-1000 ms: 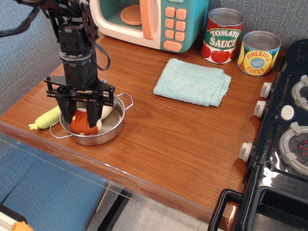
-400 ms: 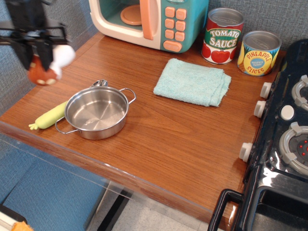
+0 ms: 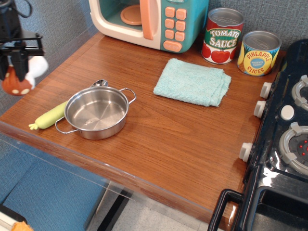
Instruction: Move the white item to the left of the spoon
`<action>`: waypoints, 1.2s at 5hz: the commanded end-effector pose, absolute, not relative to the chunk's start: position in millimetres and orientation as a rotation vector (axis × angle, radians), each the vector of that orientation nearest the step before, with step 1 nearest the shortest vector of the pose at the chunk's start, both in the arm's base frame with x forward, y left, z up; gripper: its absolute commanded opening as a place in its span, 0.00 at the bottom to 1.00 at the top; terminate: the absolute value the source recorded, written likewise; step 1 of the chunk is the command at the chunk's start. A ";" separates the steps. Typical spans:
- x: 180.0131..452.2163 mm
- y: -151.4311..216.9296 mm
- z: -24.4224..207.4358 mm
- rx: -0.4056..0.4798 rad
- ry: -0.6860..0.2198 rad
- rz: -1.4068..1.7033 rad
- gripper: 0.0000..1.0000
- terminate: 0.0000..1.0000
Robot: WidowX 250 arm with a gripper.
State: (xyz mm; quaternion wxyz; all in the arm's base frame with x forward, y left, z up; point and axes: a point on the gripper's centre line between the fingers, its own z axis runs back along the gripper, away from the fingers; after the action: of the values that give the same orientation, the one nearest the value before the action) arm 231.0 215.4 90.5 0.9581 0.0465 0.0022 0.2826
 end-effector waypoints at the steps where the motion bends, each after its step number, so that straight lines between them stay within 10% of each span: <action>1: 228.3 219.7 112.0 0.123 -0.058 0.568 1.00 0.00; 6: 232.9 207.1 124.6 0.117 -0.100 0.509 1.00 0.00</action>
State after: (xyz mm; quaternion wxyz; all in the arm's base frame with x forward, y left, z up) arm 234.5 206.8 100.4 0.9667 0.0451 -0.0209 0.2509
